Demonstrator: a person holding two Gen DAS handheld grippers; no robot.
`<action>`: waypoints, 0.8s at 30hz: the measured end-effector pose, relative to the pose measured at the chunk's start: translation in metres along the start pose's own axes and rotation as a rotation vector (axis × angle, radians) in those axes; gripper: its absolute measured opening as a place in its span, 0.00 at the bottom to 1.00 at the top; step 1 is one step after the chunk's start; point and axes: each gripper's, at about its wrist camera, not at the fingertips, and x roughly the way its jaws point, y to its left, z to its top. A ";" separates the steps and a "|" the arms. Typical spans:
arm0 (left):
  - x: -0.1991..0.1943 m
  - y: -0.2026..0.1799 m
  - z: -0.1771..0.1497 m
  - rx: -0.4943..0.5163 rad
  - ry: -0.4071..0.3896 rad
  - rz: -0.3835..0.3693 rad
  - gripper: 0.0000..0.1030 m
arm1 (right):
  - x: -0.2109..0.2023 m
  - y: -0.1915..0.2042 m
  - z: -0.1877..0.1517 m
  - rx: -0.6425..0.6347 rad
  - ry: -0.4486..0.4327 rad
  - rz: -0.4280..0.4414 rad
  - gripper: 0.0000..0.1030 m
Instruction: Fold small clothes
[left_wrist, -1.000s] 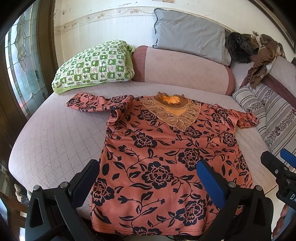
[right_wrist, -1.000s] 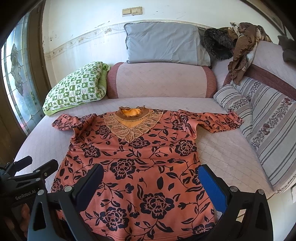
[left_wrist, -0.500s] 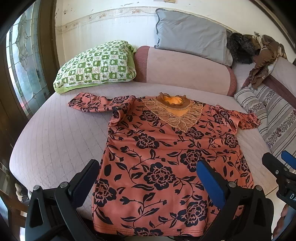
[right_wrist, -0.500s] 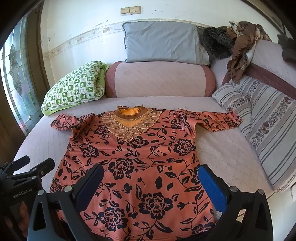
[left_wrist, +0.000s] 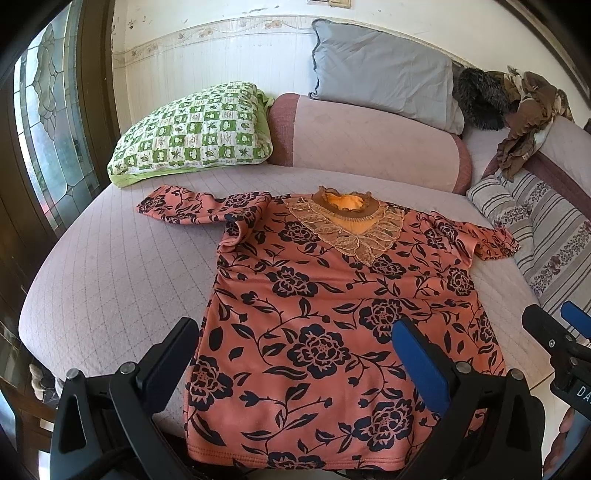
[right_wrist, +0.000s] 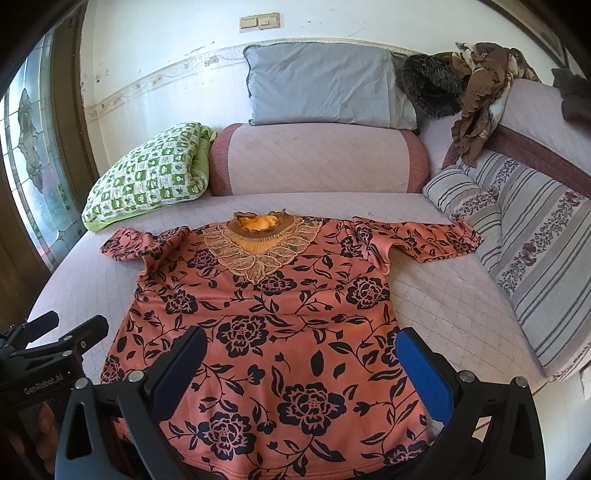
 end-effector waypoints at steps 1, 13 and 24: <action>0.000 0.000 0.000 -0.002 0.001 -0.001 1.00 | 0.000 0.000 0.000 0.001 0.001 0.001 1.00; 0.001 0.002 0.001 -0.002 0.004 -0.002 1.00 | 0.001 0.002 0.002 0.002 0.003 0.004 1.00; 0.001 0.004 0.000 -0.004 0.002 0.002 1.00 | 0.001 0.002 0.000 0.003 -0.003 0.004 1.00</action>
